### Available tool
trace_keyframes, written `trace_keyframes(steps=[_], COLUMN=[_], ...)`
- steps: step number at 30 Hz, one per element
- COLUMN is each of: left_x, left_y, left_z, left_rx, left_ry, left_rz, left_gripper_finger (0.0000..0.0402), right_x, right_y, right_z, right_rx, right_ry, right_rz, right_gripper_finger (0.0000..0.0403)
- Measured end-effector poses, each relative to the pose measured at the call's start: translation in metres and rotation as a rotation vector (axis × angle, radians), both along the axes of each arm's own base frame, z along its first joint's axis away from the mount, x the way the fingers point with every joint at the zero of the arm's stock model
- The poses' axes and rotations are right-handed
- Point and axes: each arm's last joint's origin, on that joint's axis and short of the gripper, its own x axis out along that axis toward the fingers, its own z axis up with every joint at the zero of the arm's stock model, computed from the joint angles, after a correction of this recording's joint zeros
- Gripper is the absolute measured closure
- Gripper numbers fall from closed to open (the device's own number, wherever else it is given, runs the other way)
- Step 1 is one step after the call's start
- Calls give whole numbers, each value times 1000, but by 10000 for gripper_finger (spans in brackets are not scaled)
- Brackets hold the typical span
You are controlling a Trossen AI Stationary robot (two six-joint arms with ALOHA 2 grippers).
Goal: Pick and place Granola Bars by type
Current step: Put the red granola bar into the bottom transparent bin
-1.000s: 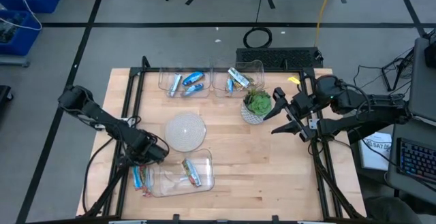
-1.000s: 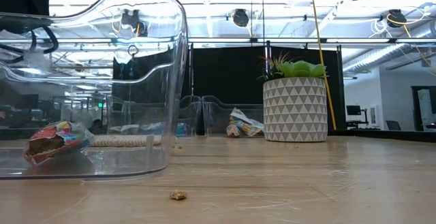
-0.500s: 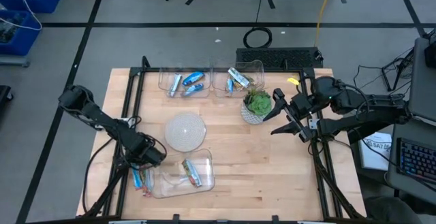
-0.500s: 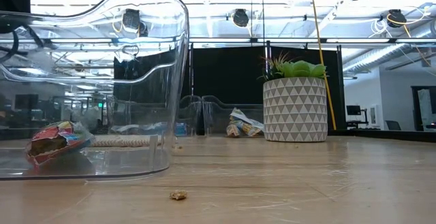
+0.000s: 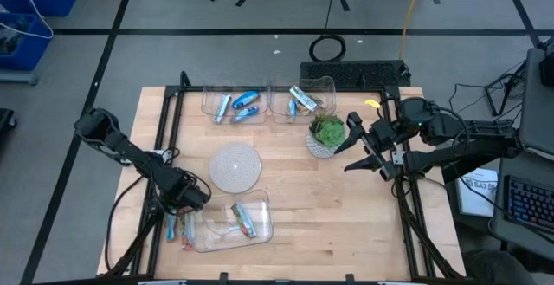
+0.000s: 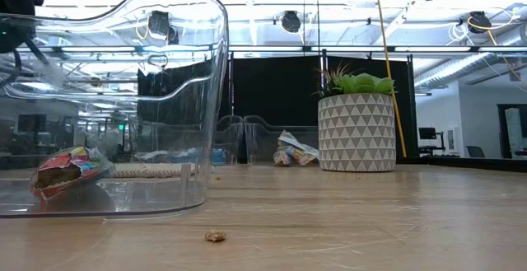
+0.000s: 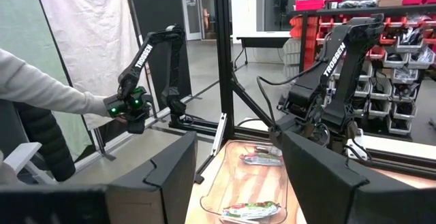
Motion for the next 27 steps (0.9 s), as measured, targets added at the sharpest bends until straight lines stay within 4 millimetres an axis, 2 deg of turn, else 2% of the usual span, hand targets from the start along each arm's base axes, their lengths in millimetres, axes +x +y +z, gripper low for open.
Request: trace_keyframes(steps=[7,10,15,16,22,27], left_x=[-1,-1,0,0,3,16], left_y=[0,0,1,1,3,2], left_z=[-2,-2,-3,-3,-1,17], left_rx=[-15,-13,-7,-6,2,10], left_ry=[-1,-3,-18,-21,-49,-157], left_rz=[-3,-7,-23,-28,-43,-45], left_gripper_finger=[242,279,374,380,376,383], right_x=[0,1,1,1,1,1], right_y=[0,-1,-3,-3,-3,-3], right_z=[0,0,0,0,0,0], right_rx=[0,-4,-4,-4,-4,-3], right_ry=[0,0,-1,-1,-1,-1], right_rz=[-7,-44,-87,-87,-88,-89], right_gripper_finger=[195,195,195,195,195,195])
